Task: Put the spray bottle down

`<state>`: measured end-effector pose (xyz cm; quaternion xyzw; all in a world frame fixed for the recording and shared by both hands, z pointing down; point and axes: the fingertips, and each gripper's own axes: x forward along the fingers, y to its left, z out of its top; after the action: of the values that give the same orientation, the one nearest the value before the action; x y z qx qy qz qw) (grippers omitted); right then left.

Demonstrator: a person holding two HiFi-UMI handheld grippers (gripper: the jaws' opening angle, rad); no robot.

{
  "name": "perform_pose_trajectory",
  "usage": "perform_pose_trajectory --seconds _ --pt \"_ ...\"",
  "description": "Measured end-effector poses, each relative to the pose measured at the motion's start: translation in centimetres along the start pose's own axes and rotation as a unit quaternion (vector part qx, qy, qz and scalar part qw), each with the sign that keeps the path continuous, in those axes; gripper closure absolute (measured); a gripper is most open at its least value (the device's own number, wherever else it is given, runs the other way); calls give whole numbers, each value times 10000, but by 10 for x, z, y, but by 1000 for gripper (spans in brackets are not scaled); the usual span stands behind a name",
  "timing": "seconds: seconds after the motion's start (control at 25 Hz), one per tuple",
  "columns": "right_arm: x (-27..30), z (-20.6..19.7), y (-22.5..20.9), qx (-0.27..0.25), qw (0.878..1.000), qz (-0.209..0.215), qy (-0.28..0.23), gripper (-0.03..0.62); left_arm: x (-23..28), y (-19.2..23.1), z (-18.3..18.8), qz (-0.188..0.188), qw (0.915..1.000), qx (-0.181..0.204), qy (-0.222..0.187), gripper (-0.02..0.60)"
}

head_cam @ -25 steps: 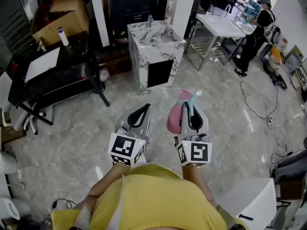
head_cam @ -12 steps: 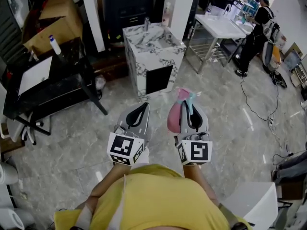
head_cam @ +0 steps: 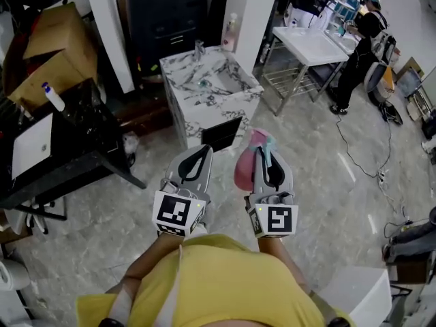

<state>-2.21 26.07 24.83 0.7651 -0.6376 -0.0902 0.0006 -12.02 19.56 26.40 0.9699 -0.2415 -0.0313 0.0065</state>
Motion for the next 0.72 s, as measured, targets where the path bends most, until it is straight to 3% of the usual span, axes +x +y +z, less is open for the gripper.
perform_pose_trajectory --seconds 0.24,0.4,0.72 --pt "74 -12 -18 -18 9998 -177 -119 556 67 49 -11 -234 9997 -26 93 581" --pt "100 -27 -32 -49 9995 -301 94 556 92 59 -21 -385 9990 -111 193 581" --pt "139 -40 -41 -38 9997 -243 45 556 121 75 -32 -516 9979 -255 313 581"
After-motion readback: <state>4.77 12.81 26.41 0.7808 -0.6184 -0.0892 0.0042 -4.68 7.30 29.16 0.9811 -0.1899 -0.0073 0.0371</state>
